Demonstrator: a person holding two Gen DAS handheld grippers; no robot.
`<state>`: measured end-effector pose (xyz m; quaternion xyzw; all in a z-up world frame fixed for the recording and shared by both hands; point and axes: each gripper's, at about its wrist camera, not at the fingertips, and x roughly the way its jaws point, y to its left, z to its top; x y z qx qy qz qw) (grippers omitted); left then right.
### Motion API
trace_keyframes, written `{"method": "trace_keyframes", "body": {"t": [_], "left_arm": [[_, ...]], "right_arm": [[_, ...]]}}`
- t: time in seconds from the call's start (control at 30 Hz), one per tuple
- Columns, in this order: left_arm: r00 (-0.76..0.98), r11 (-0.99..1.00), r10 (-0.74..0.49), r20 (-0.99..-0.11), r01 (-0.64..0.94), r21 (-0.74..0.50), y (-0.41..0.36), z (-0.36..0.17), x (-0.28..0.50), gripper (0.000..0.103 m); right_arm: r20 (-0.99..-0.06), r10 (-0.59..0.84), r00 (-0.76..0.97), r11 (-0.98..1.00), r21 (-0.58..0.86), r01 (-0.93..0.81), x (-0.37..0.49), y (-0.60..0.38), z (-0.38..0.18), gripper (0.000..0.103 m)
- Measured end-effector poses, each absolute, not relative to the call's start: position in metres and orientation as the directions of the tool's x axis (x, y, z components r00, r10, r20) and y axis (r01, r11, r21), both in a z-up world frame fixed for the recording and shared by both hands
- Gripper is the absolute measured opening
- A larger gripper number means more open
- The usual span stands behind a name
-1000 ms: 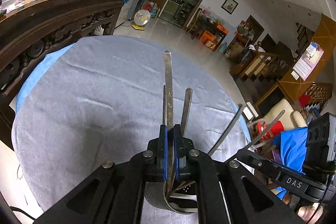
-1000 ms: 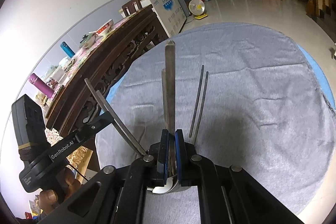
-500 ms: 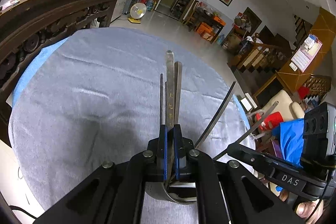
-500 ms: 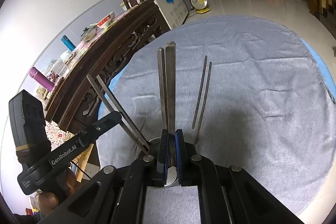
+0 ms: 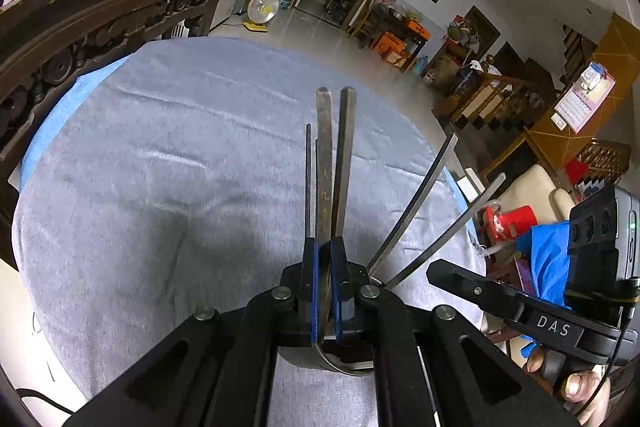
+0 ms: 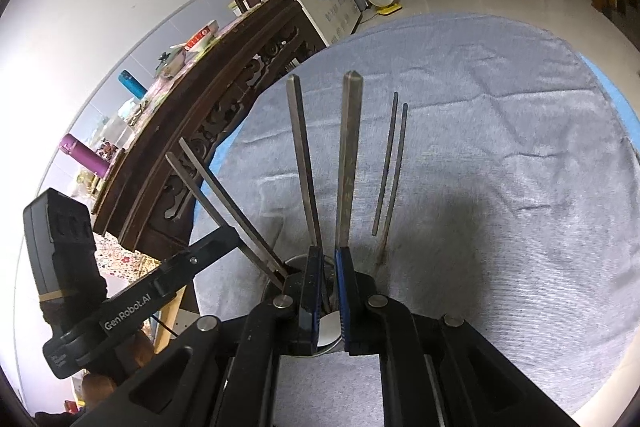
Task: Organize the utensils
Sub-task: 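Lower both chopsticks into the black holder and open both grippers, then move both grippers back toward the last brown chopsticks on the cloth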
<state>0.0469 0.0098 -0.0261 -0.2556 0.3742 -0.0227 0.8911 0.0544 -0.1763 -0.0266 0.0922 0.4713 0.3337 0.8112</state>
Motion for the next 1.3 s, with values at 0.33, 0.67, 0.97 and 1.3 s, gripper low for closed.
{"method": "trace_keyframes", "body": {"t": [0.33,0.67,0.97,1.3], "left_arm": [[0.769,0.828,-0.209,-0.604,-0.19,-0.528,0.039,0.0,0.034,0.055],[0.771,0.813,-0.083,-0.632,-0.314,-0.49,0.077,-0.006,0.024,0.063],[0.624,0.811,0.033,-0.781,-0.474,-0.344,0.103,-0.065,0.034,0.063],[0.527,0.837,0.077,-0.847,-0.496,-0.232,0.098,-0.103,0.042,0.063]], "right_arm": [[-0.631,0.677,0.379,0.732,0.524,-0.435,0.053,-0.196,-0.004,0.06],[-0.556,0.675,0.485,0.735,0.568,-0.371,0.047,-0.24,0.001,0.067],[-0.718,0.502,0.483,0.851,0.509,-0.128,0.068,-0.275,-0.074,0.067],[-0.793,0.368,0.485,0.923,0.373,-0.09,0.059,-0.268,-0.097,0.068]]}}
